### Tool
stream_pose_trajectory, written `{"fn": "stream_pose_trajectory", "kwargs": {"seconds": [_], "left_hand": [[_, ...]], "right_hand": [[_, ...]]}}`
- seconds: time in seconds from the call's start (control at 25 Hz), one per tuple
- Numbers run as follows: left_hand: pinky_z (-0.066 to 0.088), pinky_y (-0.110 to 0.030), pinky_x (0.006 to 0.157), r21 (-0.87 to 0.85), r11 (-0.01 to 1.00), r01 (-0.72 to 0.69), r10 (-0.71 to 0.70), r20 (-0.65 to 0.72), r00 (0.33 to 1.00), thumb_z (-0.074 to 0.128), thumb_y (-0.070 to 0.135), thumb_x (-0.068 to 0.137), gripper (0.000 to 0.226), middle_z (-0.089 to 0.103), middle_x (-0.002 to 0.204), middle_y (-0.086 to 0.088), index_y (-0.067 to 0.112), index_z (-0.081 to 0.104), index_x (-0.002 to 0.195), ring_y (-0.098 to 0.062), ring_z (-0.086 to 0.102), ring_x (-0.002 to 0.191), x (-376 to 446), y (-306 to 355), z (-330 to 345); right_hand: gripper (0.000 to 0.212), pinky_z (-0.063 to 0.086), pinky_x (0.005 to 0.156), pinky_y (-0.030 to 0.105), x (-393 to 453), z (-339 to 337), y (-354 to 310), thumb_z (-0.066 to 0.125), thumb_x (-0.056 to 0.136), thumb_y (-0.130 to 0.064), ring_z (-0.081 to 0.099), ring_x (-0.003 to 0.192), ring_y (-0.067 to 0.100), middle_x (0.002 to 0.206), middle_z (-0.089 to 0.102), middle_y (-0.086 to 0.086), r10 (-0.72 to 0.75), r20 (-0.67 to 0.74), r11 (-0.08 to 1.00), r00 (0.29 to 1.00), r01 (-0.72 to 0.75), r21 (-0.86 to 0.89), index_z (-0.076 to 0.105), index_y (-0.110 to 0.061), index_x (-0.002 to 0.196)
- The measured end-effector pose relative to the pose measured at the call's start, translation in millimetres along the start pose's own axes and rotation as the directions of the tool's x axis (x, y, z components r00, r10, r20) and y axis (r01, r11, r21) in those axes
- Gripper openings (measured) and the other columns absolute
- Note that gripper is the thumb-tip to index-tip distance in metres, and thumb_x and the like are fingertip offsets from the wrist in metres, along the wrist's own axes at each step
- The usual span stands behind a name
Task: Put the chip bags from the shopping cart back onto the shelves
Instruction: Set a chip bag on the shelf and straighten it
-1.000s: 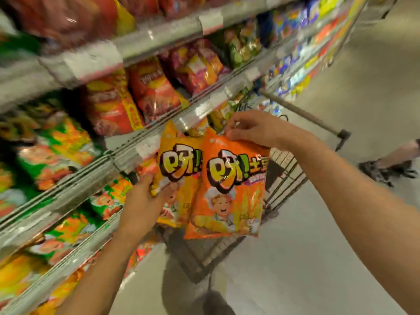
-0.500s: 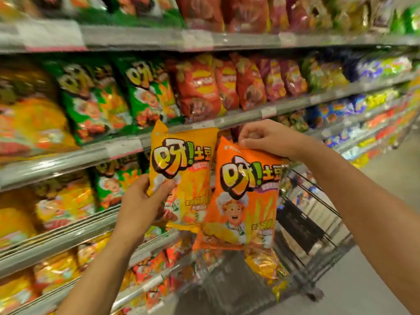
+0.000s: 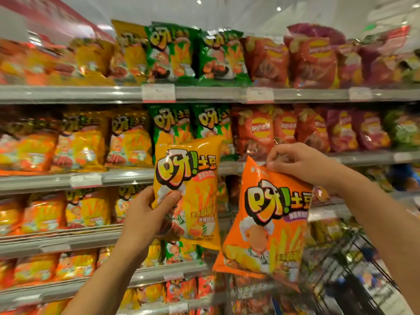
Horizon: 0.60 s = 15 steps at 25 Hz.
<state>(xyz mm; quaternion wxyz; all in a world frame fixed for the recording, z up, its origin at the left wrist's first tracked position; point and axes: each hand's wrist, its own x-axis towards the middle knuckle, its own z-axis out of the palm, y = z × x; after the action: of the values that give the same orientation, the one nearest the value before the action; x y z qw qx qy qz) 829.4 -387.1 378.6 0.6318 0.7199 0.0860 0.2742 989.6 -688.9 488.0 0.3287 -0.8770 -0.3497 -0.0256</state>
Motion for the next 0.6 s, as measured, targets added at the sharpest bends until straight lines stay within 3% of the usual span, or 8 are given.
{"fn": "stream_pose_trajectory", "kwargs": {"seconds": [0.08, 0.16, 0.28, 0.36, 0.48, 0.6], "left_hand": [[0.059, -0.048, 0.069, 0.022, 0.999, -0.023, 0.024, -0.055, 0.998, 0.074, 0.048, 0.077, 0.031, 0.078, 0.085, 0.005, 0.024, 0.073, 0.098, -0.017, 0.075, 0.074, -2, 11, -18], [0.061, -0.050, 0.070, 0.013, 1.000, -0.025, 0.026, -0.093, 0.995, 0.073, 0.044, 0.083, 0.027, 0.079, 0.090, 0.000, 0.024, 0.072, 0.101, -0.022, 0.076, 0.078, 1, 20, -39], [0.057, -0.037, 0.060, 0.025, 0.997, -0.068, 0.070, -0.143, 0.987, 0.072, 0.038, 0.088, 0.019, 0.079, 0.087, 0.000, 0.023, 0.072, 0.100, -0.020, 0.076, 0.076, 6, 29, -73], [0.057, -0.032, 0.065, 0.019, 0.995, -0.095, 0.097, -0.162, 0.982, 0.071, 0.035, 0.089, 0.018, 0.080, 0.091, 0.003, 0.023, 0.072, 0.101, -0.017, 0.076, 0.081, 10, 31, -98], [0.059, -0.036, 0.075, 0.029, 0.992, -0.120, 0.123, -0.179, 0.976, 0.072, 0.037, 0.087, 0.019, 0.079, 0.096, 0.005, 0.024, 0.073, 0.101, -0.014, 0.076, 0.087, 21, 33, -144], [0.055, -0.014, 0.062, 0.021, 0.985, -0.174, 0.174, -0.198, 0.965, 0.073, 0.034, 0.087, 0.013, 0.079, 0.092, 0.011, 0.028, 0.074, 0.099, -0.004, 0.074, 0.084, 40, 43, -198]], "right_hand": [[0.012, 0.050, 0.058, 0.022, 11, 2, -14, 0.067, 0.096, -0.033, 0.066, 0.064, 0.007, 0.076, 0.070, -0.006, -0.058, -0.008, 0.998, 0.998, 0.058, -0.011, 0.069, -0.035, 0.084], [0.012, 0.048, 0.057, 0.023, 21, 10, -33, 0.068, 0.096, -0.033, 0.060, 0.061, 0.002, 0.067, 0.065, -0.010, -0.109, -0.019, 0.994, 0.994, 0.108, -0.024, 0.069, -0.035, 0.083], [0.010, 0.053, 0.069, 0.031, 42, 24, -62, 0.068, 0.095, -0.035, 0.065, 0.074, 0.007, 0.080, 0.071, -0.008, -0.148, -0.027, 0.987, 0.989, 0.146, -0.060, 0.069, -0.035, 0.084], [0.010, 0.051, 0.068, 0.039, 57, 34, -85, 0.068, 0.095, -0.036, 0.062, 0.071, 0.008, 0.074, 0.069, -0.013, -0.172, -0.022, 0.982, 0.985, 0.169, -0.085, 0.068, -0.036, 0.085], [0.010, 0.054, 0.073, 0.048, 81, 46, -124, 0.068, 0.095, -0.037, 0.066, 0.071, 0.017, 0.079, 0.073, -0.002, -0.217, -0.029, 0.971, 0.976, 0.212, -0.112, 0.067, -0.038, 0.085], [0.011, 0.055, 0.077, 0.044, 106, 62, -173, 0.069, 0.094, -0.034, 0.069, 0.077, 0.014, 0.084, 0.074, -0.002, -0.268, -0.074, 0.959, 0.960, 0.259, -0.116, 0.068, -0.039, 0.085]]}}
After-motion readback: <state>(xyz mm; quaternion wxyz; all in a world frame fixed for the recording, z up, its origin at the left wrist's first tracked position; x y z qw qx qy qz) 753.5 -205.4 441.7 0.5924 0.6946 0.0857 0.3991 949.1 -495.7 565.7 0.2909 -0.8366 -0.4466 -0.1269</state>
